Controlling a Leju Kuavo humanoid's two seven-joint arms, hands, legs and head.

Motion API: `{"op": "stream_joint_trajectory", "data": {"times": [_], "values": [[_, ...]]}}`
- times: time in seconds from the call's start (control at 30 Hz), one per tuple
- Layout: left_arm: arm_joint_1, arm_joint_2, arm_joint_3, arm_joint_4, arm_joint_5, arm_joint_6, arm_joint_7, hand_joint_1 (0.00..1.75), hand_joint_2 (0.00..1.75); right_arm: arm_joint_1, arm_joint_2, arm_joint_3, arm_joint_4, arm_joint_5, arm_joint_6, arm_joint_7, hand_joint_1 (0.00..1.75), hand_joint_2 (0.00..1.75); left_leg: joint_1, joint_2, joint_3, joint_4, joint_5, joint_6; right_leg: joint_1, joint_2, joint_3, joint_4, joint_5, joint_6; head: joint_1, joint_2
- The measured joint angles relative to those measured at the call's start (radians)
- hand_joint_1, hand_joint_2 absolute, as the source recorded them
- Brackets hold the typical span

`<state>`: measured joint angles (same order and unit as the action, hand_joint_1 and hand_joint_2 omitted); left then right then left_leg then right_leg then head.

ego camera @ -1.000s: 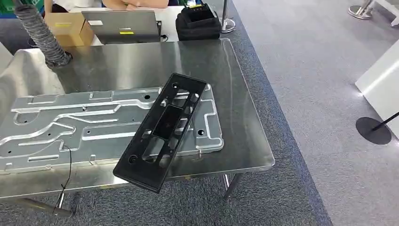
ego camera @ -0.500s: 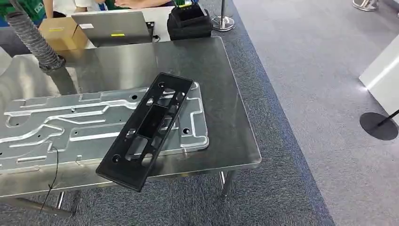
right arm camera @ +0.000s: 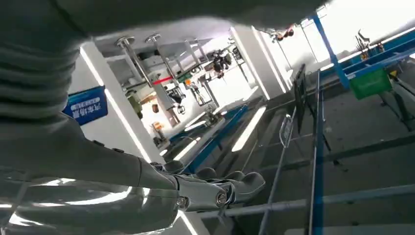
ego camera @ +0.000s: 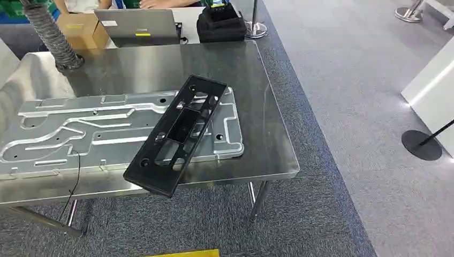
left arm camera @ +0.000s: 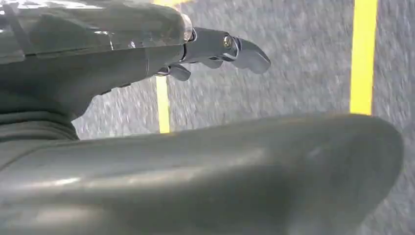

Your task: Take the parts from the cabinet and place them on the table.

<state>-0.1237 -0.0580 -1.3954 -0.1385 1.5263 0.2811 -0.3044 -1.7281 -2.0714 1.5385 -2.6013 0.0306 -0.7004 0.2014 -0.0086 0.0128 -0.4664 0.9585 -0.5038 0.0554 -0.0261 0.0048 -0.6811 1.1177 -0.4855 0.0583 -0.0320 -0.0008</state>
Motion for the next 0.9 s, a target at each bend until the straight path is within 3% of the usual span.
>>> {"op": "stream_joint_trajectory", "data": {"times": [0.03, 0.07, 0.1, 0.13, 0.17, 0.23, 0.27, 0.3, 0.33, 0.37, 0.43, 0.63, 0.77, 0.87, 0.9], "values": [[0.001, 0.000, 0.000, 0.000, 0.000, 0.000, 0.000, 0.00, 0.00, 0.000, 0.000, 0.000, 0.000, 0.009, 0.000, 0.004, 0.00, 0.00, -0.002, 0.002, -0.008, 0.001, 0.005, 0.001, -0.001, 0.000, -0.034, 0.095, -0.052, 0.005, 0.000, 0.000], [0.002, 0.000, 0.000, 0.000, 0.000, -0.001, 0.000, 0.00, 0.00, 0.000, 0.000, 0.000, 0.000, 0.013, 0.000, 0.007, 0.00, 0.00, -0.003, 0.004, -0.016, 0.002, 0.009, 0.001, 0.000, 0.000, -0.057, 0.167, -0.083, 0.008, 0.000, 0.000], [0.003, 0.000, 0.000, 0.000, 0.000, -0.001, 0.000, 0.00, 0.00, 0.000, 0.000, 0.000, 0.000, 0.015, 0.000, 0.008, 0.00, 0.00, -0.003, 0.004, -0.022, 0.003, 0.012, 0.001, 0.000, 0.000, -0.061, 0.202, -0.093, 0.009, 0.000, 0.000], [0.004, 0.000, 0.000, 0.000, 0.000, -0.001, 0.001, 0.00, 0.00, 0.000, 0.000, 0.000, 0.000, 0.016, 0.000, 0.011, 0.00, 0.00, -0.003, 0.004, -0.026, 0.005, 0.015, -0.001, 0.000, 0.000, -0.037, 0.179, -0.079, 0.010, 0.000, 0.000], [0.004, 0.000, 0.000, 0.000, 0.000, -0.001, 0.002, 0.00, 0.00, 0.000, 0.000, 0.000, 0.000, 0.019, 0.000, 0.014, 0.00, 0.00, -0.003, 0.004, -0.026, 0.008, 0.015, -0.002, 0.000, -0.001, 0.009, 0.117, -0.049, 0.009, 0.000, 0.000], [0.003, 0.000, 0.000, 0.000, 0.000, -0.002, 0.003, 0.00, 0.00, 0.001, 0.000, 0.000, 0.000, 0.021, 0.000, 0.016, 0.00, 0.00, -0.003, 0.004, -0.026, 0.015, 0.014, -0.004, 0.001, -0.004, 0.132, -0.078, 0.018, 0.001, 0.000, 0.000], [0.003, 0.000, 0.000, 0.000, 0.001, -0.005, 0.005, 0.00, 0.00, 0.001, 0.000, 0.000, 0.000, 0.021, 0.000, 0.017, 0.00, 0.00, -0.009, 0.004, -0.032, 0.021, 0.011, -0.009, 0.009, -0.006, 0.159, -0.131, 0.003, -0.011, 0.000, 0.000], [0.003, 0.000, 0.000, 0.000, 0.002, -0.008, 0.005, 0.00, 0.00, 0.004, 0.000, 0.000, 0.000, 0.020, 0.000, 0.018, 0.00, 0.00, -0.010, 0.004, -0.034, 0.025, 0.010, -0.014, 0.010, -0.004, 0.153, -0.132, 0.010, -0.020, 0.000, 0.000], [0.003, 0.000, 0.000, 0.000, 0.003, -0.009, 0.008, 0.00, 0.00, 0.006, 0.000, 0.000, 0.000, 0.019, 0.000, 0.021, 0.00, 0.00, -0.012, 0.003, -0.036, 0.031, 0.006, -0.013, 0.010, -0.005, 0.152, -0.136, 0.012, -0.019, 0.000, 0.000], [0.003, 0.000, 0.000, 0.000, 0.006, -0.010, 0.011, 0.00, 0.00, 0.009, 0.000, 0.000, 0.000, 0.018, 0.000, 0.026, 0.00, 0.00, -0.013, 0.003, -0.038, 0.030, 0.007, -0.004, 0.009, -0.005, 0.152, -0.134, 0.011, -0.019, 0.000, 0.000], [0.003, 0.000, 0.000, 0.000, 0.011, -0.012, 0.013, 0.00, 0.00, 0.013, 0.000, 0.000, 0.000, 0.016, 0.000, 0.027, 0.00, 0.00, -0.008, 0.003, -0.037, 0.029, 0.008, -0.015, 0.013, -0.004, 0.152, -0.133, 0.010, -0.023, 0.000, 0.000], [0.003, 0.000, 0.000, 0.000, 0.019, -0.014, 0.020, 0.00, 0.00, 0.024, 0.000, 0.000, 0.000, 0.020, 0.000, 0.038, 0.00, 0.00, -0.008, 0.002, -0.039, 0.030, 0.009, -0.016, 0.013, -0.006, 0.150, -0.132, 0.011, -0.027, 0.000, 0.000], [0.003, 0.001, 0.000, 0.000, 0.021, -0.012, 0.025, 0.00, 0.00, 0.024, 0.000, 0.000, 0.000, 0.022, 0.000, 0.050, 0.00, 0.00, -0.010, 0.002, -0.042, 0.034, 0.008, -0.016, 0.012, -0.006, 0.150, -0.131, 0.012, -0.026, 0.000, 0.000], [0.003, 0.001, 0.000, 0.000, 0.022, -0.012, 0.029, 0.00, 0.00, 0.024, 0.000, -0.001, 0.000, 0.024, 0.000, 0.053, 0.00, 0.00, -0.009, 0.001, -0.043, 0.032, 0.019, -0.007, 0.012, -0.007, 0.151, -0.137, 0.023, -0.012, 0.000, 0.000], [0.002, 0.000, 0.000, 0.000, 0.022, -0.012, 0.029, 0.00, 0.00, 0.023, 0.000, -0.001, 0.000, 0.024, 0.000, 0.053, 0.00, 0.00, 0.000, 0.003, -0.040, 0.014, 0.033, -0.003, 0.012, -0.006, 0.149, -0.137, 0.020, -0.010, 0.000, 0.000]]}}
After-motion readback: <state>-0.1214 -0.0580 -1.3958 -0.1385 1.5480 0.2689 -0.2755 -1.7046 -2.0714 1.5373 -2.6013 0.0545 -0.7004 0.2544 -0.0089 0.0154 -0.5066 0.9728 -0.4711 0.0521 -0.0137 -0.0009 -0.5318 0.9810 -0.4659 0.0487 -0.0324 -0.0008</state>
